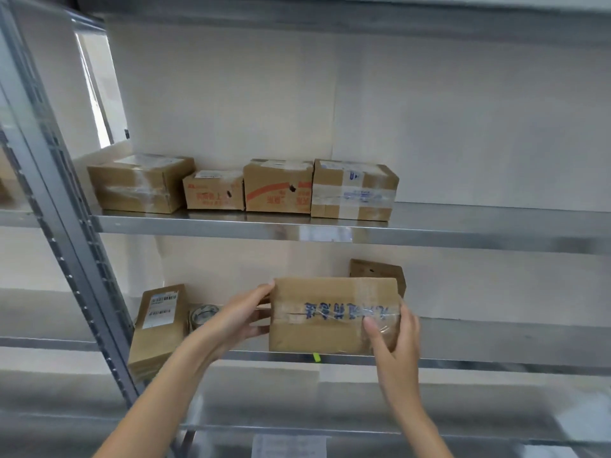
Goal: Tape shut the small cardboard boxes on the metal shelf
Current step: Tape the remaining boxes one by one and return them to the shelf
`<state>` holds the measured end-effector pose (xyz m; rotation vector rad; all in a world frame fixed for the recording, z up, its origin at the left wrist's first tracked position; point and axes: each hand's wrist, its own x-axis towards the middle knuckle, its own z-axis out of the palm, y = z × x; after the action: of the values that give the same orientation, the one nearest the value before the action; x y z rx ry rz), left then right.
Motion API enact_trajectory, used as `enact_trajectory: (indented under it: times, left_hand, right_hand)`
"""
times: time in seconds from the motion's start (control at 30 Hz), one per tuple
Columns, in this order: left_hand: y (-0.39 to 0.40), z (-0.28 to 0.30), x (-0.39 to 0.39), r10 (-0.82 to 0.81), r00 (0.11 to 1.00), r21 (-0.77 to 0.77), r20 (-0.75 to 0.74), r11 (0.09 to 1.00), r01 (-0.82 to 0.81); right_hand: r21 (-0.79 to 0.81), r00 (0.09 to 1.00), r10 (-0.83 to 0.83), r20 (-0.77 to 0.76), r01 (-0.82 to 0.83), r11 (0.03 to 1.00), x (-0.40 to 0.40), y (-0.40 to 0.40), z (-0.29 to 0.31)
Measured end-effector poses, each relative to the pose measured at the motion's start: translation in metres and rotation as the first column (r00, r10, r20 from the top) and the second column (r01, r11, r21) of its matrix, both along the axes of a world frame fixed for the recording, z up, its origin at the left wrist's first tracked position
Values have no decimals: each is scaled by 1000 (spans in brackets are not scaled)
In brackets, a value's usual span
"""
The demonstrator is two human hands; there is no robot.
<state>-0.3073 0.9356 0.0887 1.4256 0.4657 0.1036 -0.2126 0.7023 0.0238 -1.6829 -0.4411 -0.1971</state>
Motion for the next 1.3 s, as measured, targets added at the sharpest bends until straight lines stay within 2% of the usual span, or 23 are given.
enact_trajectory:
  times: [0.13,0.23,0.37,0.47,0.57,0.73,0.83,0.97,1.3]
  left_hand:
    - [12,57,-20,-215,975,187,50,961,202]
    - [13,107,-24,-287,950,293,122,925,242]
    - [7,164,-8,-297,912,360,284,914,185]
    - [0,194,15,-195,894,284,403,955,80]
    - [-6,216,45,-168,846,249,506,968,44]
    - [-14,232,114,-114,789,238,603,970,-42]
    - [-9,223,159,-34,810,326,586,925,-197]
    - [13,192,188,-84,880,498,468,847,-185]
    - [13,178,215,32,903,568,427,768,-296]
  right_hand:
    - [75,994,-20,108,12,997,-11,-11,40]
    - [154,977,-51,209,19,988,-11,-13,82]
    - [224,936,-92,339,14,974,9,-7,145]
    - [233,906,-107,410,9,972,35,3,189]
    - [231,895,-104,434,1,973,68,12,225]
    - [273,949,-51,311,-37,961,127,29,255]
    - [240,986,-4,164,-36,970,159,43,255]
    - [132,997,65,31,-69,989,190,52,237]
    - [63,999,50,-22,-49,997,212,57,221]
